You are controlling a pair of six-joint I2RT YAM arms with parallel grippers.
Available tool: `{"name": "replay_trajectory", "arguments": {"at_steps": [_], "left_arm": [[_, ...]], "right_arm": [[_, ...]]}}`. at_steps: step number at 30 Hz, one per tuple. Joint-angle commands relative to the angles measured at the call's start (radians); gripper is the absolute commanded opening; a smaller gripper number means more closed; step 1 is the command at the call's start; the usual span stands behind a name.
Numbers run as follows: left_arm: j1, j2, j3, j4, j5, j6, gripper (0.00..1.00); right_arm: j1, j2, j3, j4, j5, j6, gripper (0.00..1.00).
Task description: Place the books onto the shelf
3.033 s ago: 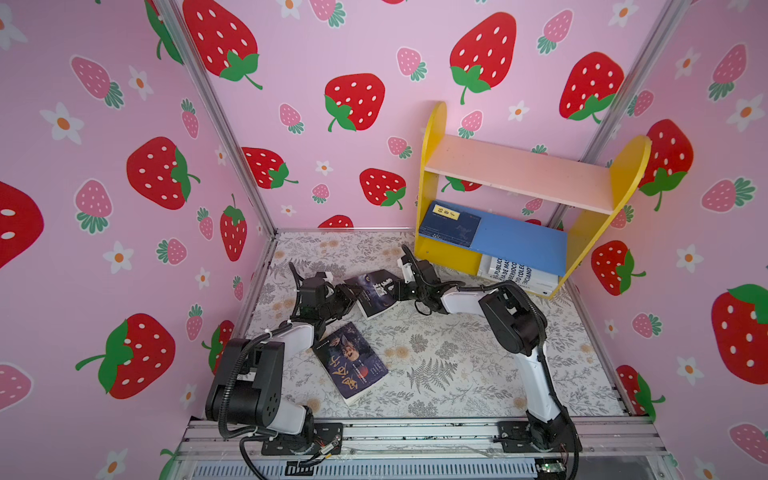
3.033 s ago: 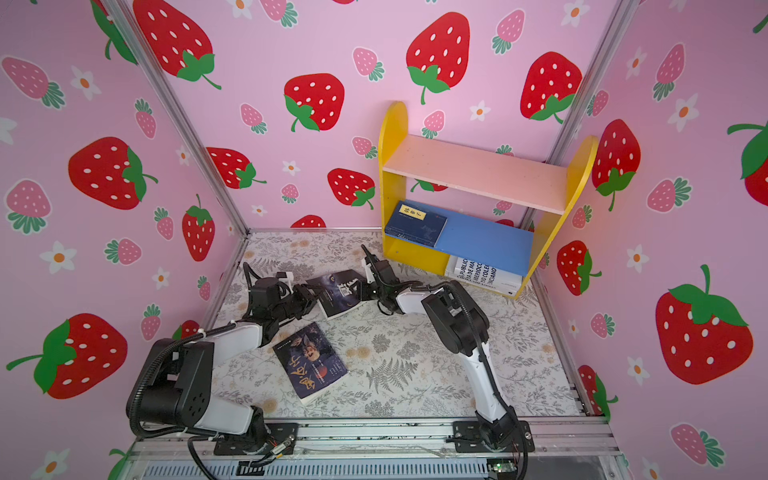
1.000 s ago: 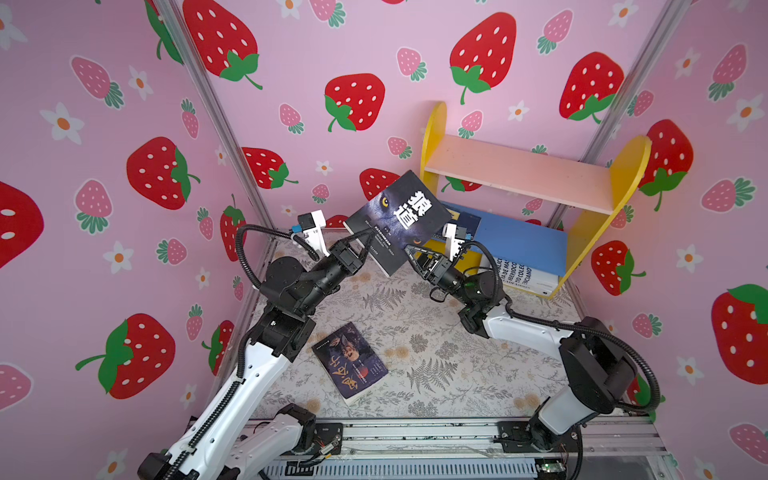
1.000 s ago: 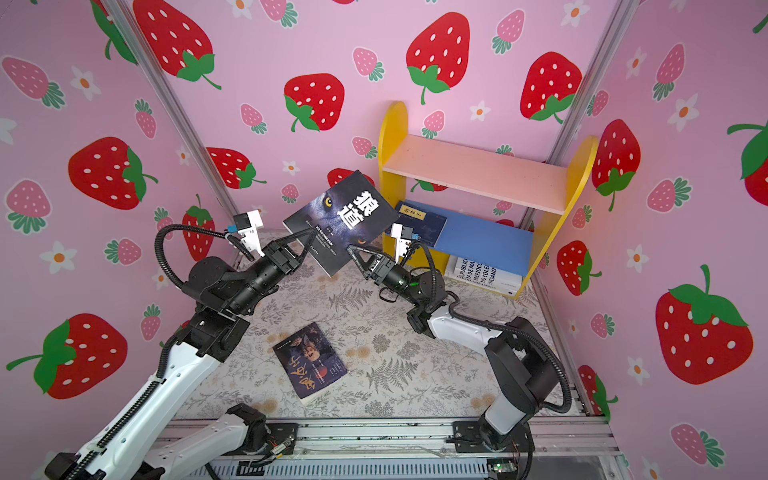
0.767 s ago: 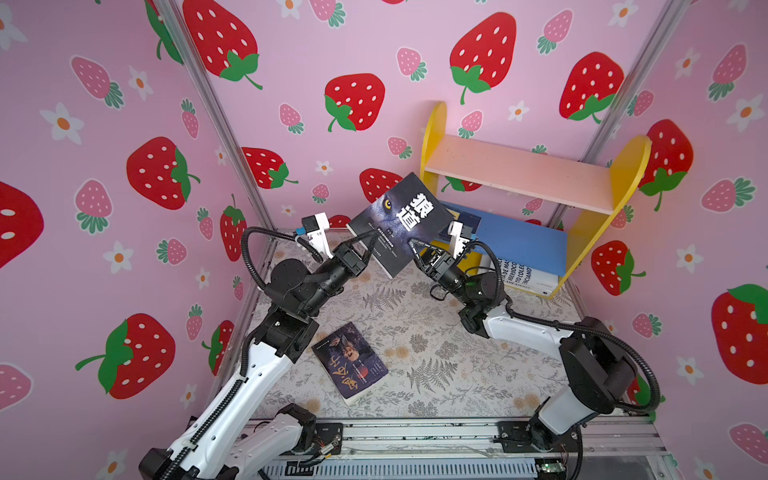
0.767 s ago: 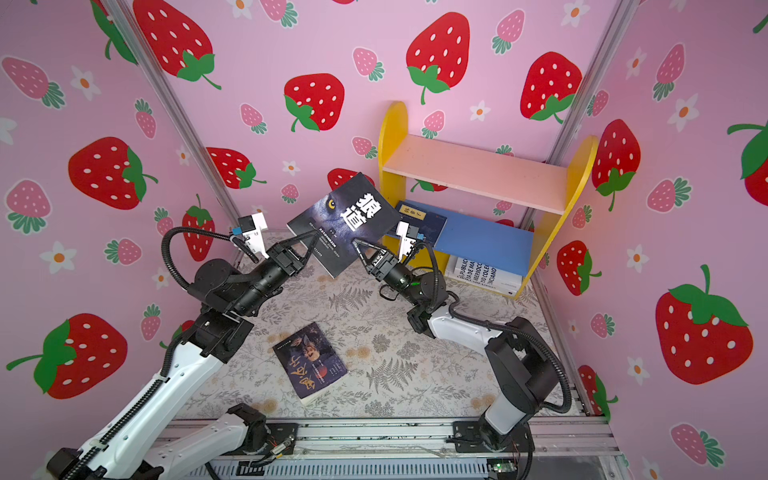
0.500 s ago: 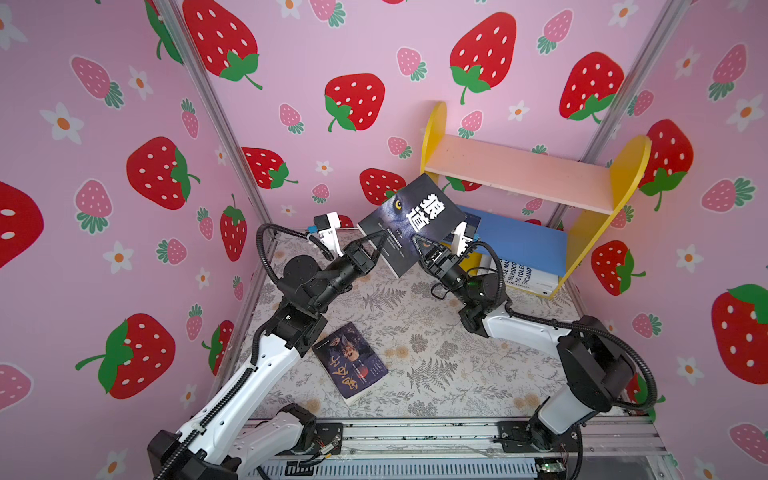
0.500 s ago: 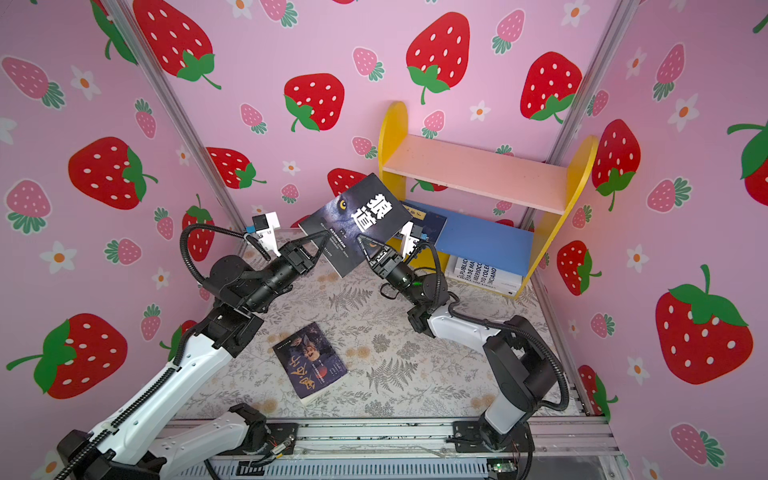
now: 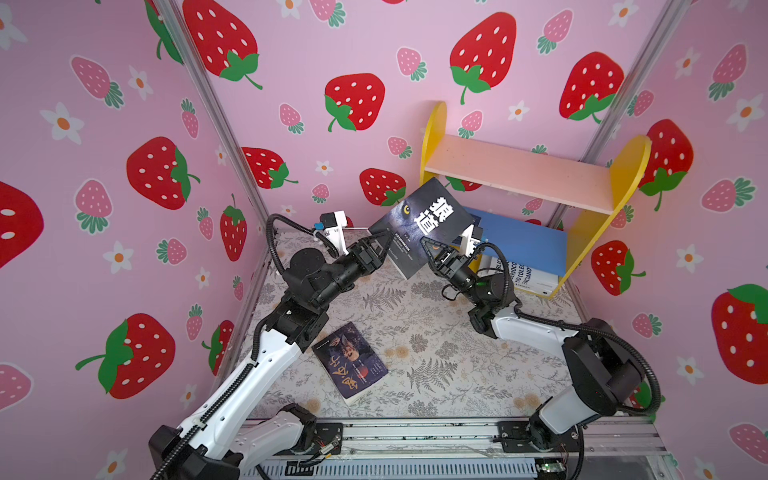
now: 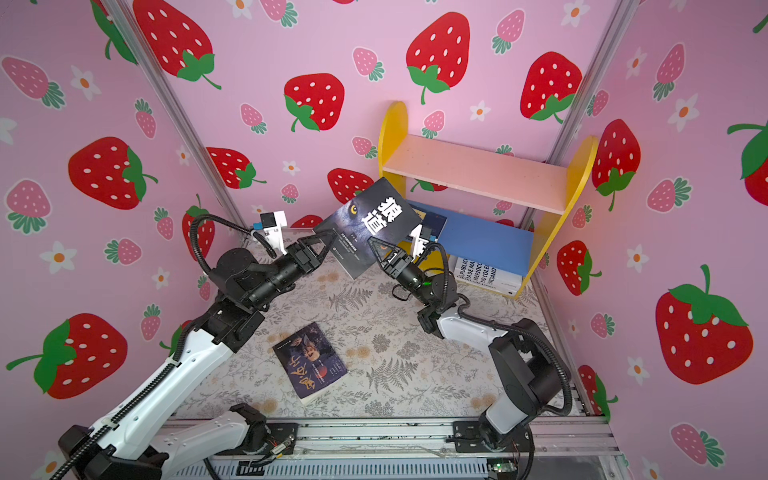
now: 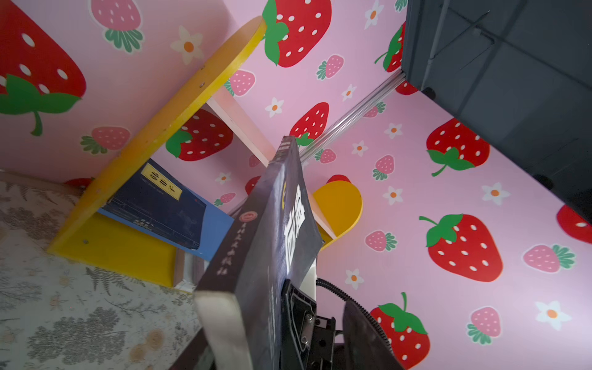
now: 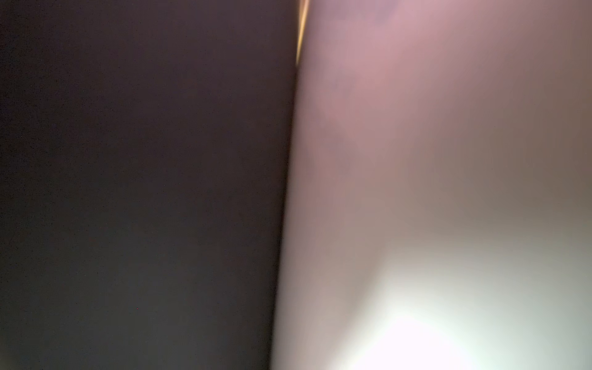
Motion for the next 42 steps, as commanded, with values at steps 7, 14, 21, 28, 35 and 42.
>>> {"name": "replay_trajectory", "arguments": {"at_steps": [7, 14, 21, 28, 35, 42], "left_arm": [[0.161, 0.114, 0.278, -0.340, 0.335, 0.255, 0.81], [0.168, 0.359, 0.499, -0.417, 0.685, 0.336, 0.83], [0.101, 0.450, 0.556, -0.436, 0.763, 0.386, 0.82], [0.048, 0.497, 0.589, -0.446, 0.829, 0.419, 0.76], [0.035, 0.556, 0.635, -0.456, 0.857, 0.393, 0.53], [0.026, 0.568, 0.655, -0.458, 0.824, 0.384, 0.18]], "right_arm": [[-0.211, -0.285, 0.085, -0.648, -0.452, -0.373, 0.05], [-0.349, -0.402, 0.072, -0.743, -0.714, -0.367, 0.05], [-0.356, -0.398, 0.112, -0.808, -0.808, -0.401, 0.05], [-0.358, -0.369, 0.143, -0.805, -0.832, -0.404, 0.05], [-0.356, -0.343, 0.146, -0.779, -0.847, -0.378, 0.06], [-0.357, -0.341, 0.153, -0.778, -0.829, -0.380, 0.10]]}}
